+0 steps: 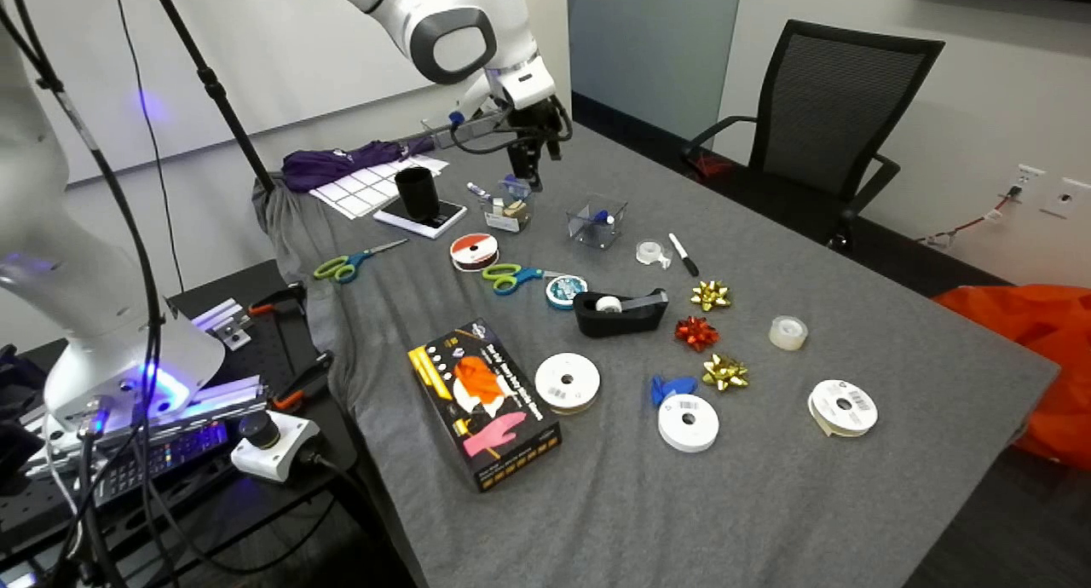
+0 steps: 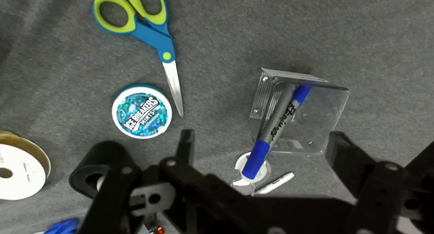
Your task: Remove the marker from the right tray
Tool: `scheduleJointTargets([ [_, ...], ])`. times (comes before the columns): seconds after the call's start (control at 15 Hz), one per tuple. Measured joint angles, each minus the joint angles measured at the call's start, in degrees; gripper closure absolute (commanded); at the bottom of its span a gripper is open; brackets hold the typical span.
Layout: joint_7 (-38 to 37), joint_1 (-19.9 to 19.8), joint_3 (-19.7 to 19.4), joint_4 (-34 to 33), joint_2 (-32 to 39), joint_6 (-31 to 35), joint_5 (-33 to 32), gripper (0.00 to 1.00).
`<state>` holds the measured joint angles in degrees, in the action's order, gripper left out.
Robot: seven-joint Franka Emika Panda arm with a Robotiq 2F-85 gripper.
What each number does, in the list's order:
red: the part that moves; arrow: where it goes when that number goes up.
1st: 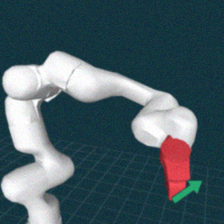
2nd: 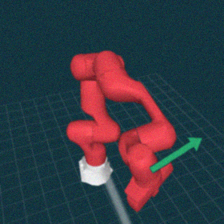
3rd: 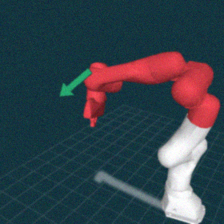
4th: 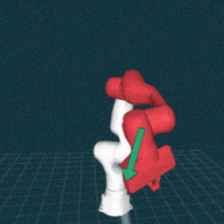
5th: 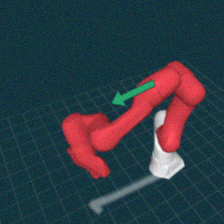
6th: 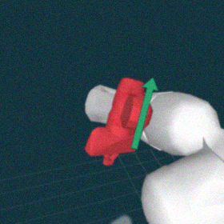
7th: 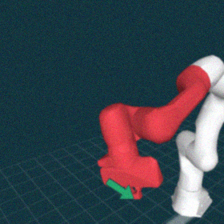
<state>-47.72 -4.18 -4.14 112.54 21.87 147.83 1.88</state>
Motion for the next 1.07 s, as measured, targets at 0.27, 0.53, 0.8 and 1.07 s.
scheduleJointTargets([
  [0.27,-0.41,0.34,-1.21,-6.45,5.62,-2.75,0.96,0.00],
  [0.53,-1.68,0.95,-2.64,-11.59,10.43,-4.44,0.97,0.00],
  [0.8,-3.46,1.32,-3.58,-15.96,14.91,-4.97,0.97,0.00],
  [1.07,-4.68,1.32,-3.77,-19.94,18.37,-5.84,1.99,0.00],
])
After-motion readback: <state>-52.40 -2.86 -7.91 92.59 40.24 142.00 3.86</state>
